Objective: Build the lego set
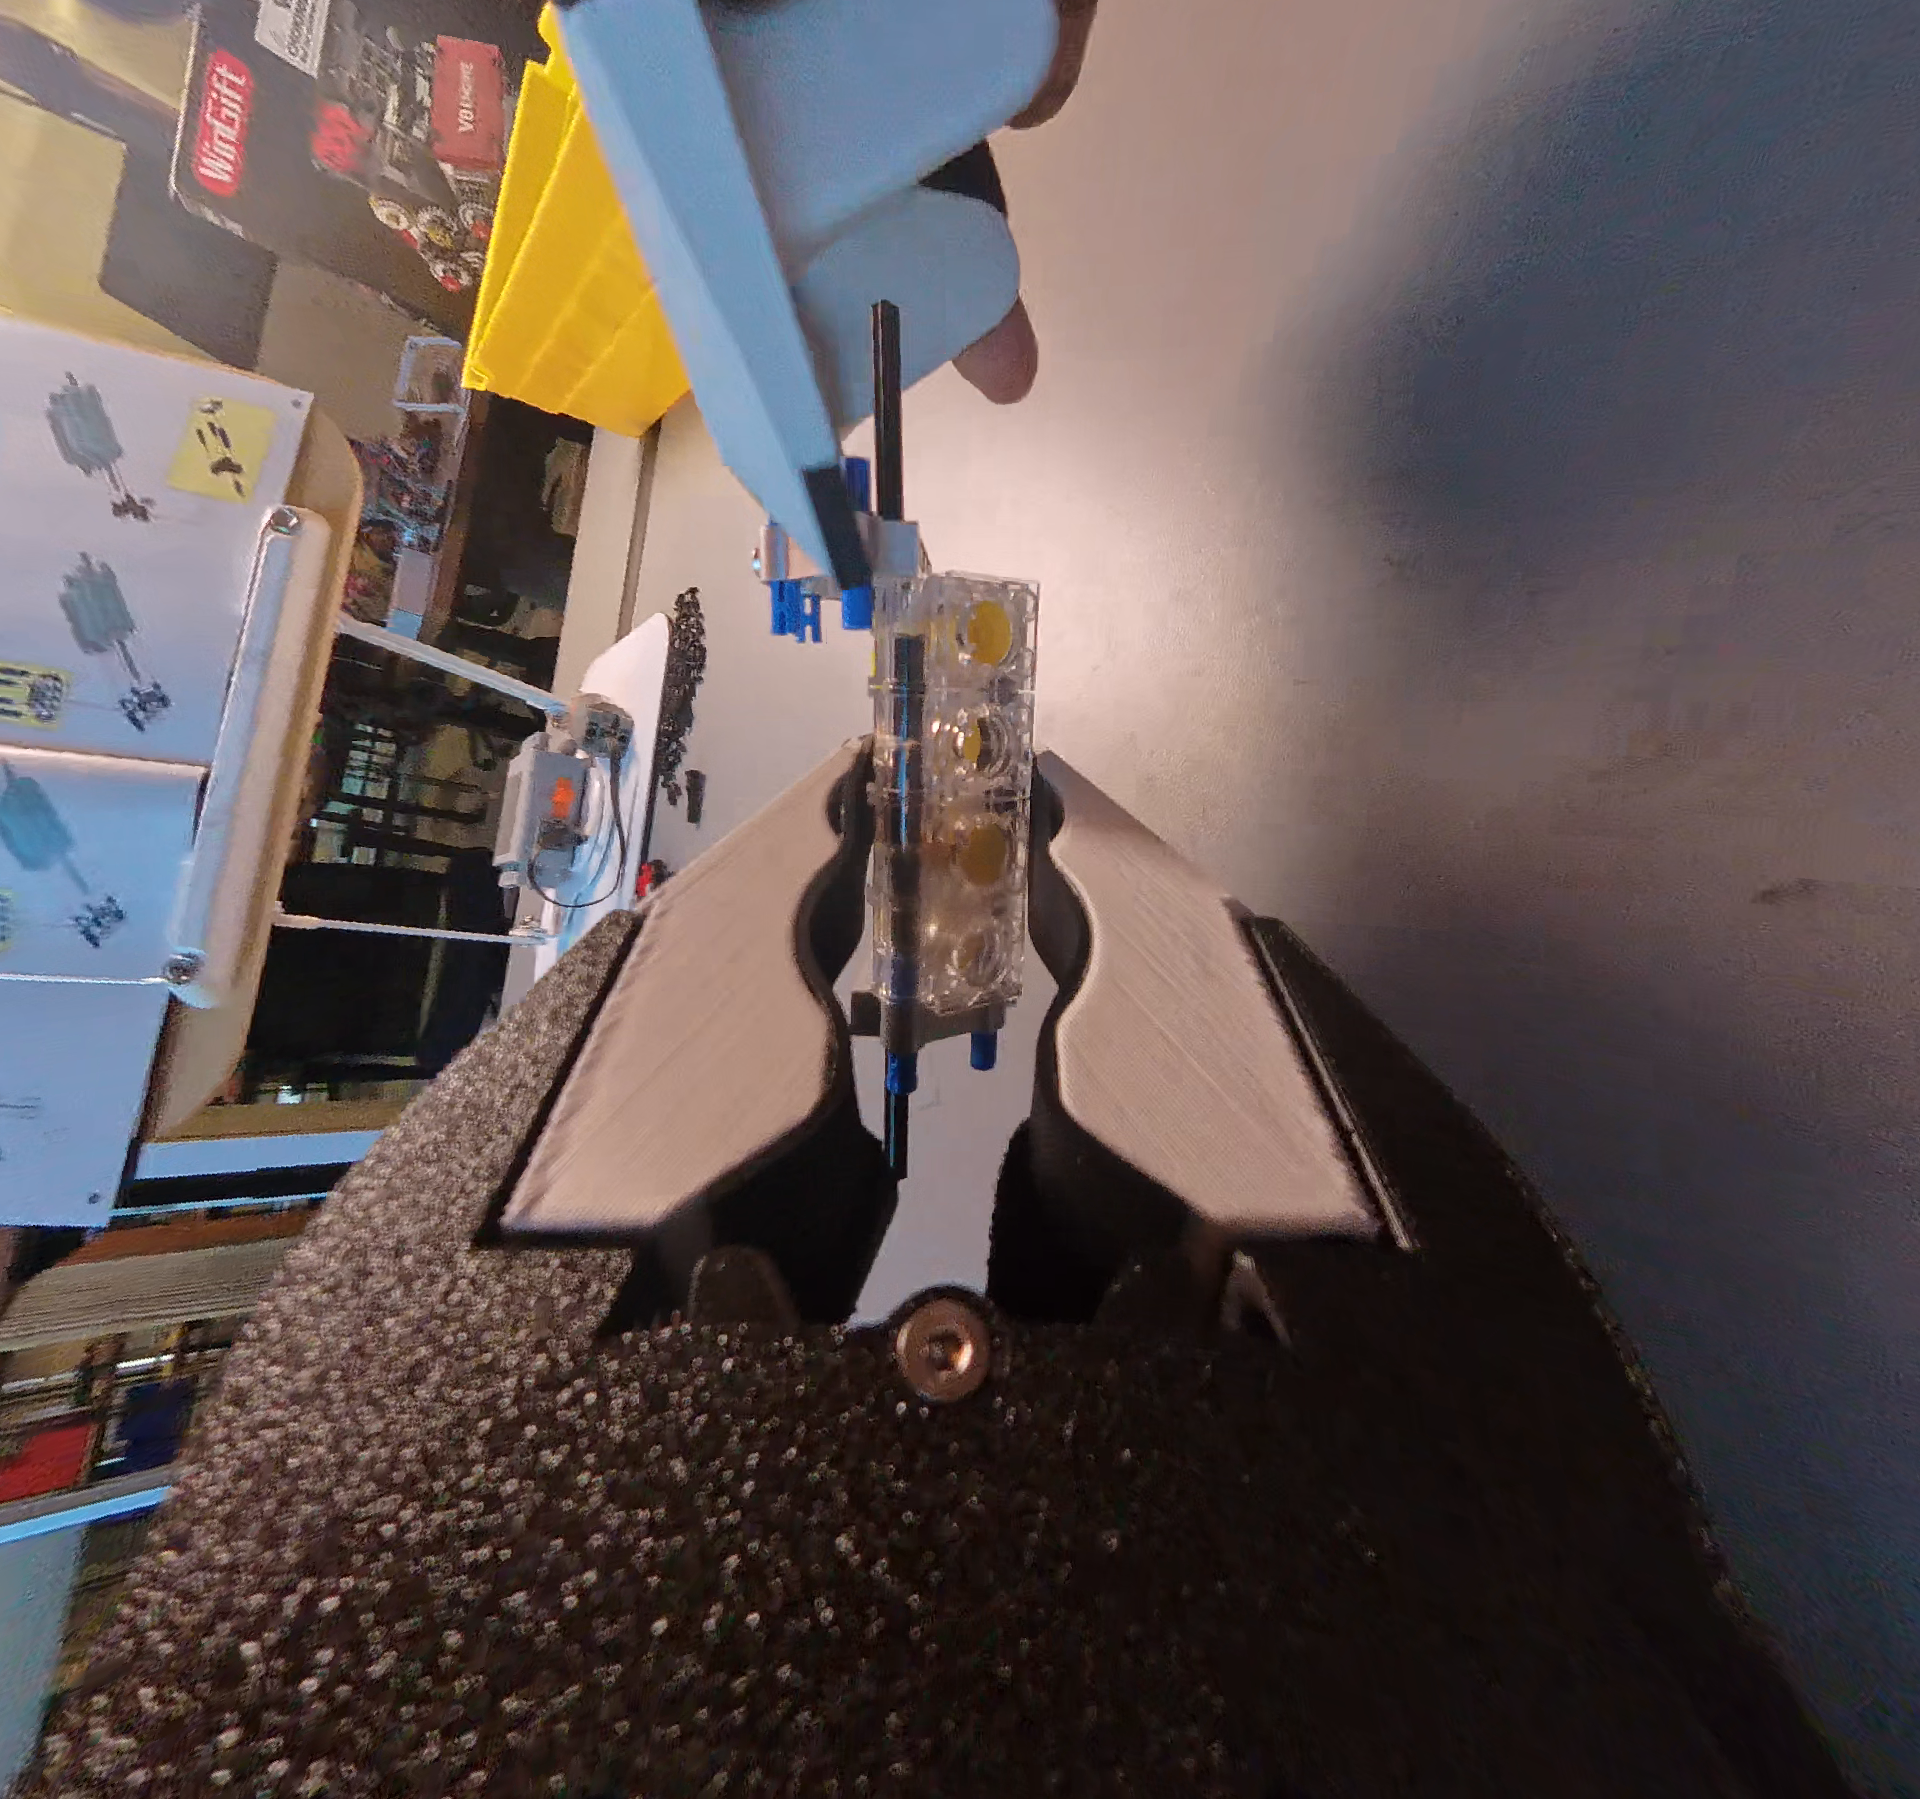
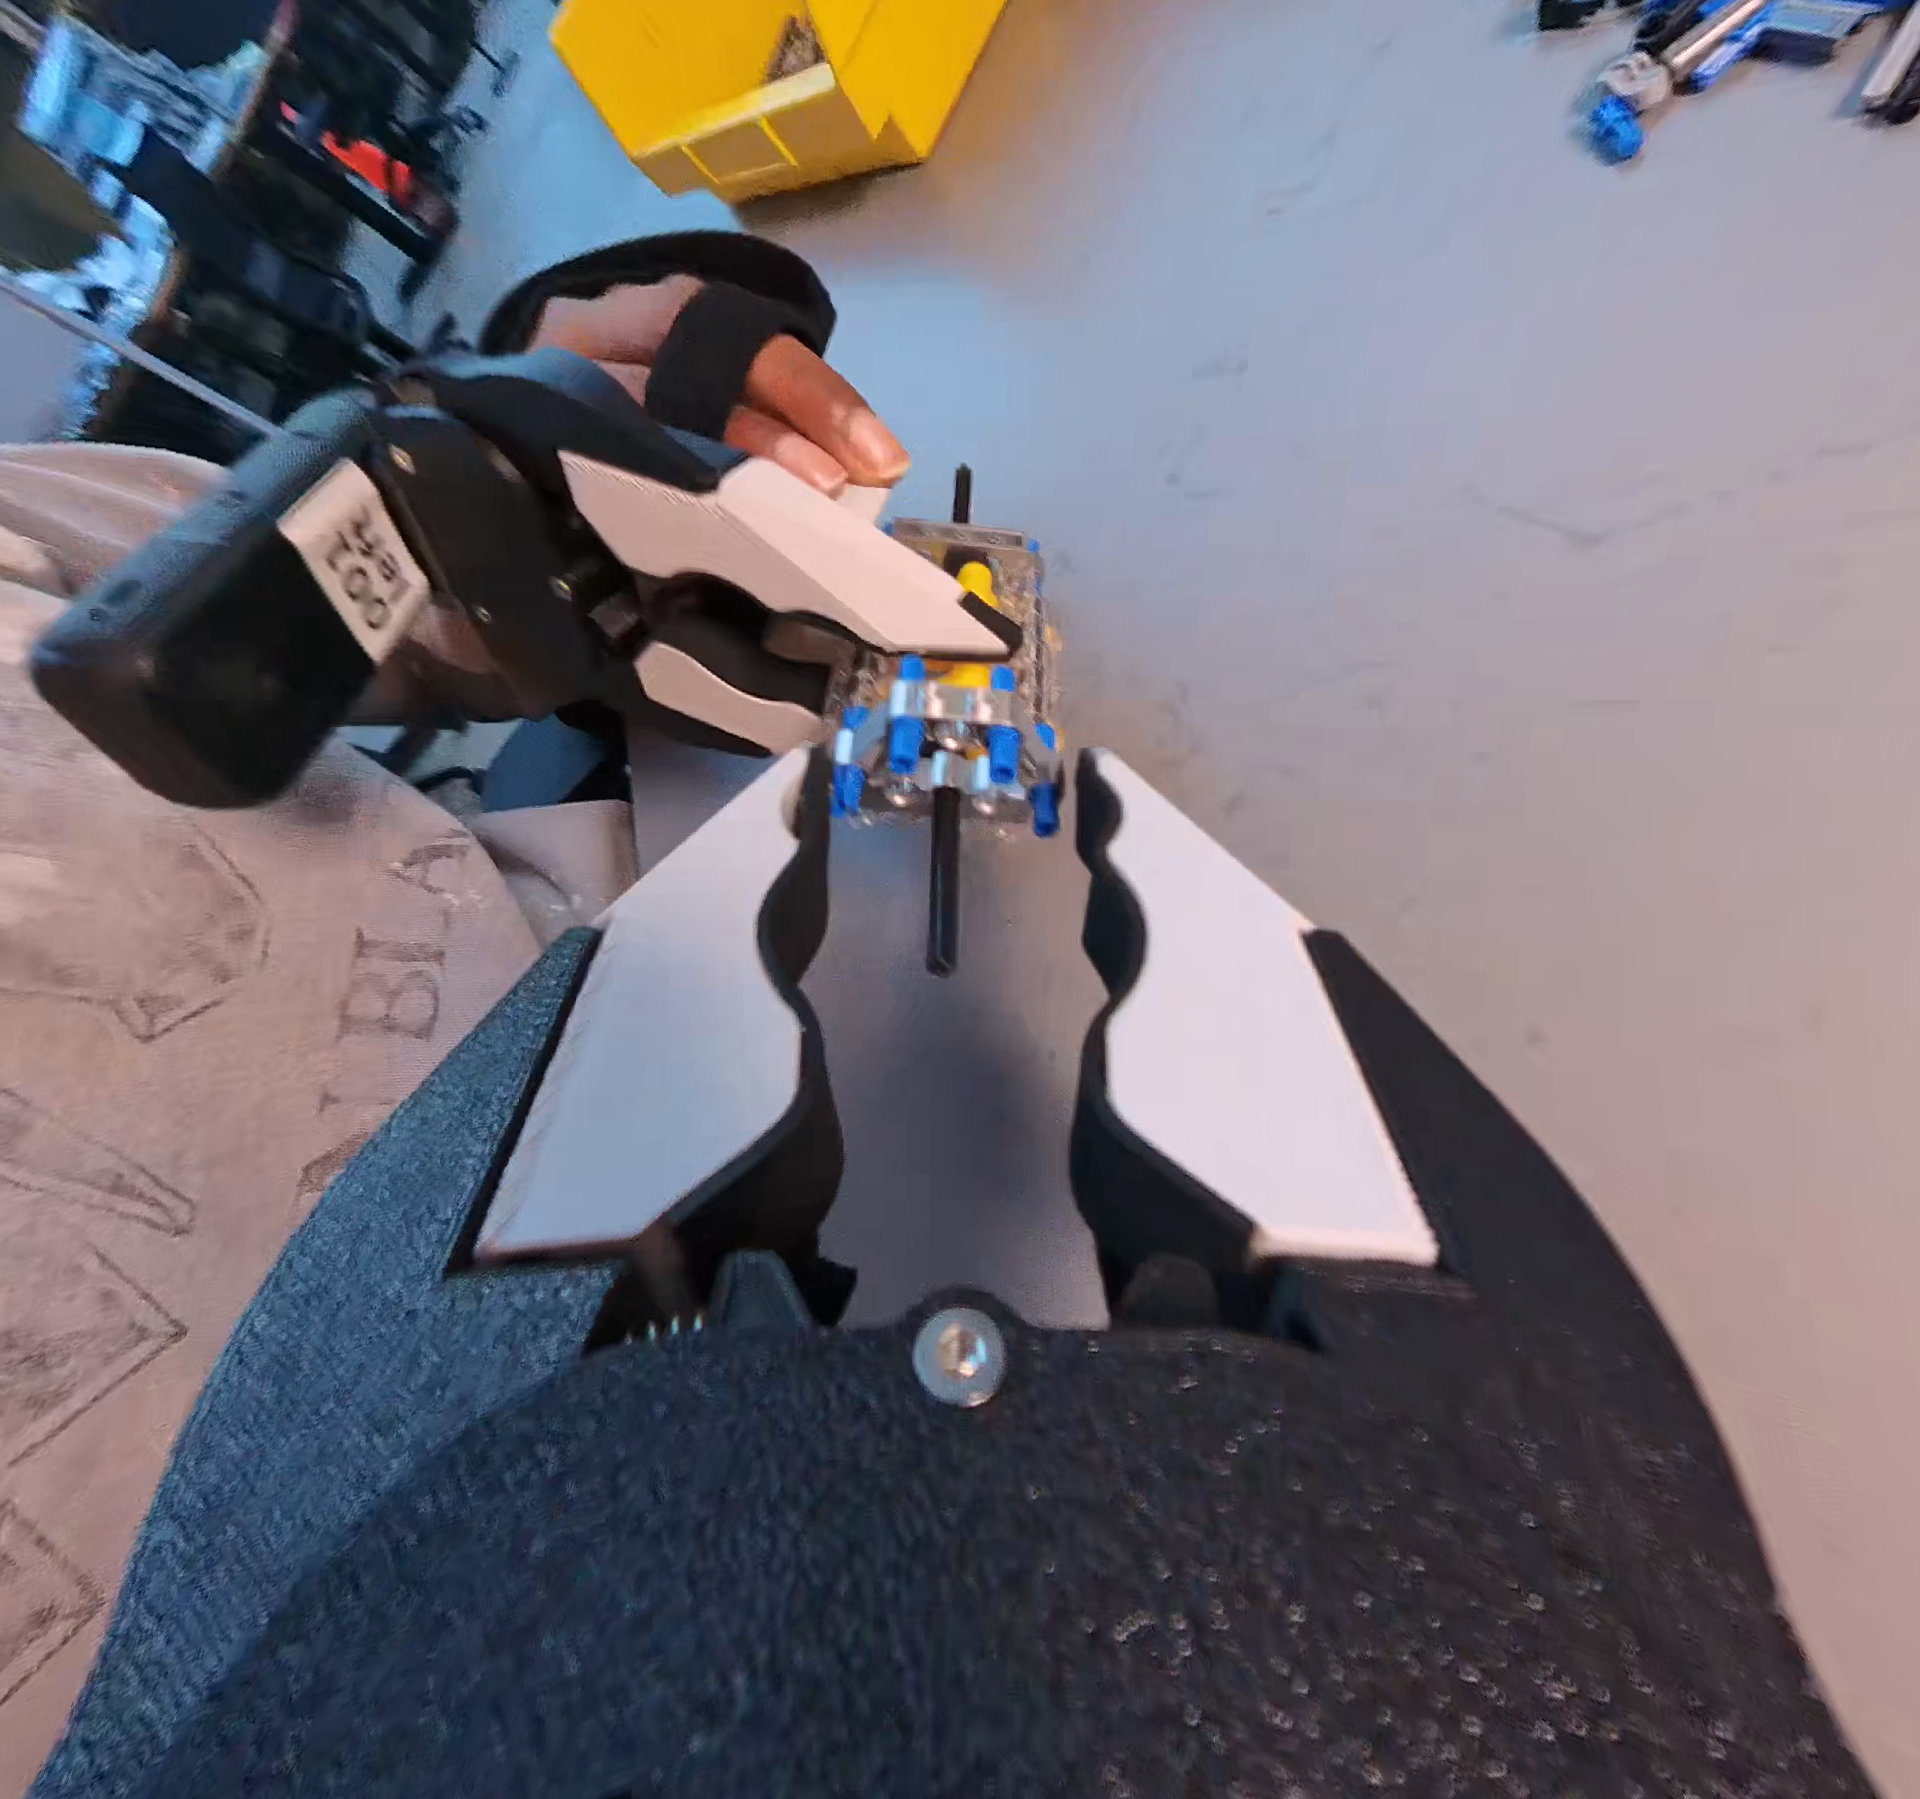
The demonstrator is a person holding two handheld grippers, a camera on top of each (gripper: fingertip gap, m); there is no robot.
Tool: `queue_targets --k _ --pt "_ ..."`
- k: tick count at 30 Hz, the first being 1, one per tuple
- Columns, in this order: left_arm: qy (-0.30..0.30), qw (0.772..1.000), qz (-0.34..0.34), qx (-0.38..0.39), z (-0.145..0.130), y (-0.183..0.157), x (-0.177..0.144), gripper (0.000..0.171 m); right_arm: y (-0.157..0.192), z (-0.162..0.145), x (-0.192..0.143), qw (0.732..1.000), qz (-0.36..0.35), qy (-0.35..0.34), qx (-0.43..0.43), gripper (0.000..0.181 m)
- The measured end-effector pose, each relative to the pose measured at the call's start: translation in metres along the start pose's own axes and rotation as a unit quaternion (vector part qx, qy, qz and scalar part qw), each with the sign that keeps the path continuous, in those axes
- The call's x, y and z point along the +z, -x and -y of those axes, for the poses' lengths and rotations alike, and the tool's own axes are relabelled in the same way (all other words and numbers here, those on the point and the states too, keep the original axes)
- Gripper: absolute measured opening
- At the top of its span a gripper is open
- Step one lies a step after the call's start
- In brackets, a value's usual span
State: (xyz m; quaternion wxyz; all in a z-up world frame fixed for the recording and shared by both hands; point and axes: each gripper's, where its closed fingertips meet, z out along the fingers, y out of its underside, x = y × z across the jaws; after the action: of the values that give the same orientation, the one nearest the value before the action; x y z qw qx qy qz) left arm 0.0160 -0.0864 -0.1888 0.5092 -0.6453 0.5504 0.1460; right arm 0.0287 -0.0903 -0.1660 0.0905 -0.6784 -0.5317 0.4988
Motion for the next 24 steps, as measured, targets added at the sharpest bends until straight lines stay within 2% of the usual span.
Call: queue_targets --k 1,3,6,7,9,11,13,14,16,18,19,24 --pt "0.005 1.0 0.0 0.013 -0.001 -0.002 0.0 0.026 0.002 0.003 0.001 1.0 0.01 -0.012 0.001 0.041" --pt "0.009 1.0 -0.01 0.013 -0.003 -0.008 0.001 0.026 -0.001 0.008 -0.002 0.999 0.002 -0.029 -0.03 0.022" --pt "-0.001 0.999 -0.032 -0.026 -0.004 -0.01 0.001 0.026 0.001 0.009 -0.01 0.995 -0.006 -0.028 -0.099 0.007" --pt "-0.001 0.999 -0.029 -0.033 -0.004 -0.007 0.0 0.026 0.003 0.008 -0.012 0.994 -0.004 -0.022 -0.103 0.007" --pt "0.008 1.0 -0.017 -0.023 -0.007 -0.002 0.0 0.025 0.004 0.008 -0.014 0.995 -0.001 -0.024 -0.092 0.028" --pt "0.015 1.0 -0.006 -0.003 -0.007 -0.001 0.001 0.025 0.004 0.011 -0.015 0.997 -0.002 -0.035 -0.062 0.06" --pt "0.019 1.0 0.005 0.018 -0.005 -0.001 0.0 0.025 -0.002 0.006 -0.01 0.999 -0.011 -0.026 -0.036 0.069" --pt "0.02 0.999 0.009 0.025 -0.004 -0.001 0.0 0.025 -0.004 0.002 -0.005 0.999 -0.015 -0.019 -0.025 0.067" --pt "0.023 0.999 0.01 0.033 -0.004 -0.002 0.001 0.026 -0.003 -0.006 0.002 1.0 -0.005 -0.004 -0.023 0.042" --pt "0.023 0.999 0.001 0.025 -0.006 -0.004 0.001 0.026 -0.005 -0.006 0.002 0.999 -0.01 -0.005 -0.049 0.041" --pt "0.019 1.0 -0.008 0.011 -0.006 -0.006 0.001 0.026 -0.006 -0.004 -0.001 0.998 -0.014 -0.009 -0.066 0.035" --pt "-0.03 0.99 -0.069 -0.115 0.001 -0.005 -0.003 0.025 0.002 -0.005 -0.017 0.976 -0.032 0.003 -0.216 0.035"
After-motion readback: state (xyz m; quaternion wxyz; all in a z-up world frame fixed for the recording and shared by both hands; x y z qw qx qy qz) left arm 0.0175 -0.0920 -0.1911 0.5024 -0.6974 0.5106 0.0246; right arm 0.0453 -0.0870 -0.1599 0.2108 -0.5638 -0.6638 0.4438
